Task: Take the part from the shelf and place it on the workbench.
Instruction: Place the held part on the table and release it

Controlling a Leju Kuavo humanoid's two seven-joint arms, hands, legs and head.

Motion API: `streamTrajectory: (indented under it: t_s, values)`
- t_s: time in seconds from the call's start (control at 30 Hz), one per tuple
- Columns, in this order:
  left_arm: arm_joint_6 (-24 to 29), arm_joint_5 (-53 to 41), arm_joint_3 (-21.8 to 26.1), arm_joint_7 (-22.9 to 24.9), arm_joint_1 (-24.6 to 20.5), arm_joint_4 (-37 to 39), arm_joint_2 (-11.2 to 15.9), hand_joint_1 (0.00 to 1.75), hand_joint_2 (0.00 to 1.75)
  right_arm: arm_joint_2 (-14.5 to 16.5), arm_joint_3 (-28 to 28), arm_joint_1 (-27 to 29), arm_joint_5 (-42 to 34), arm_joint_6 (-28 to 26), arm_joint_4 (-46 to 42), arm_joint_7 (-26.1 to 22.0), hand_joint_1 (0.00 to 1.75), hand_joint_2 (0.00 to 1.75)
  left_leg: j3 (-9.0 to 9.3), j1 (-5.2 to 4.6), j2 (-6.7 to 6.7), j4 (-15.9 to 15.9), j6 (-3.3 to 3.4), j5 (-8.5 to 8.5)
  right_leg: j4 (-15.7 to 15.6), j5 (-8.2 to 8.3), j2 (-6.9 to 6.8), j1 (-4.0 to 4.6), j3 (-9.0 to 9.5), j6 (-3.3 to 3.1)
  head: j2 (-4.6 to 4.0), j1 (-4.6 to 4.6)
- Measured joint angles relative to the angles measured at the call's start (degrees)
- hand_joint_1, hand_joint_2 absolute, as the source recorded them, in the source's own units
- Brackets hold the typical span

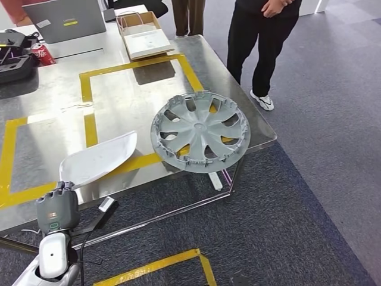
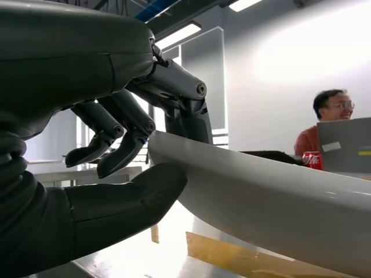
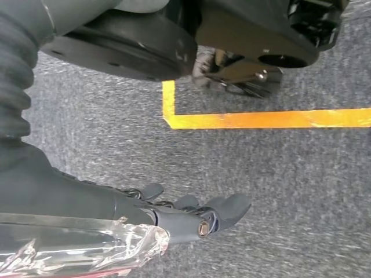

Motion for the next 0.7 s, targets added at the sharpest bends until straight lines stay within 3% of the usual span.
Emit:
streamTrajectory:
  t_s: [0.03,0.1,0.2,0.27,0.3,0.37,0.43,0.47,0.5,0.57,0.63,0.7]
  values:
    - [0.0,0.0,-0.5,0.6,-0.3,0.2,0.2,1.75,1.75,-0.1,0.0,0.1,0.0,0.1,0.0,0.1,0.00,1.75,-0.07,0.18,-0.09,0.5,-0.51,-0.36,-3.9,1.69,0.04,-0.30,1.92,0.45,0.00,0.03]
    - [0.0,0.0,-1.8,2.2,-0.9,0.5,0.9,1.75,1.75,0.0,0.0,0.2,0.1,0.2,0.0,0.2,0.00,1.75,-0.63,0.23,-0.27,2.0,-1.50,-1.09,-9.0,3.33,0.50,-0.72,4.57,0.32,0.00,0.18]
    - [0.5,0.0,-3.6,4.2,-1.3,0.6,2.6,1.75,1.75,0.0,0.0,0.2,0.2,0.0,0.0,0.6,0.00,1.75,-1.22,0.15,-0.31,2.7,-2.20,-1.29,-9.0,3.09,0.96,-0.60,4.49,-1.36,0.00,0.02]
    - [1.0,0.0,-4.4,4.6,-1.3,0.7,3.7,1.75,1.75,0.1,0.0,0.0,0.3,-0.2,0.0,1.2,0.00,1.75,-1.76,0.36,-0.14,3.9,-2.70,-2.29,-9.0,3.09,0.96,-0.60,4.52,-2.20,0.00,-0.15]
    - [1.2,0.0,-4.7,4.7,-1.3,0.8,4.2,1.75,1.75,0.2,0.0,-0.1,0.3,-0.3,0.0,1.4,0.00,1.75,-2.75,0.42,-0.06,6.0,-2.98,-3.55,-9.1,3.10,0.89,-0.66,4.57,-2.56,0.00,-0.27]
    - [1.5,0.0,-4.9,4.7,-1.0,0.9,4.8,1.75,1.75,0.4,0.0,-0.1,0.4,-0.5,0.0,1.6,0.00,1.75,-6.37,0.47,0.02,13.3,-3.38,-6.89,-9.1,3.01,0.71,-0.66,4.56,-2.98,0.00,-0.49]
    - [1.5,0.0,-5.0,4.7,-0.5,1.0,5.3,1.75,1.75,0.4,0.0,-0.1,0.4,-0.6,0.0,1.7,0.00,1.75,-9.49,0.51,0.02,18.9,-3.50,-8.25,-9.1,2.92,0.55,-0.65,4.58,-3.13,0.00,-0.49]
    - [1.5,0.0,-5.0,4.7,-0.4,1.0,5.6,1.75,1.75,0.5,0.0,-0.1,0.4,-0.7,0.0,1.8,0.00,1.75,-9.70,0.55,0.03,18.8,-3.46,-7.35,-9.1,2.88,0.53,-0.66,4.63,-3.15,0.00,-0.49]
    - [1.5,0.0,-5.0,4.8,-0.3,1.0,5.9,1.75,1.75,0.5,0.0,-0.2,0.4,-0.7,0.0,1.8,0.00,1.75,-8.80,0.61,0.04,16.6,-3.41,-5.54,-9.1,2.83,0.54,-0.70,4.72,-3.12,0.00,-0.47]
    - [1.4,0.0,-4.9,4.9,-0.3,1.0,6.5,1.75,1.75,0.7,0.0,-0.2,0.4,-0.7,0.0,1.9,0.00,1.75,-5.15,0.70,0.14,9.0,-3.45,-1.84,-9.1,2.63,0.58,-0.67,4.91,-2.78,0.00,-0.55]
    - [1.3,0.0,-4.9,5.0,-0.4,1.0,7.0,1.75,1.75,0.8,0.0,-0.2,0.4,-0.8,0.0,1.9,0.00,1.75,-2.75,0.63,0.12,4.1,-3.33,-0.80,-9.1,2.49,0.67,-0.50,4.94,-2.12,0.00,-0.68]
    - [1.2,0.0,-4.9,5.0,-0.3,1.0,7.4,1.75,1.75,0.8,0.0,-0.2,0.4,-0.8,0.0,1.9,0.00,1.75,-2.50,0.45,0.00,3.3,-2.78,-1.16,-9.8,2.61,0.71,-0.44,5.13,-1.44,0.00,-0.74]
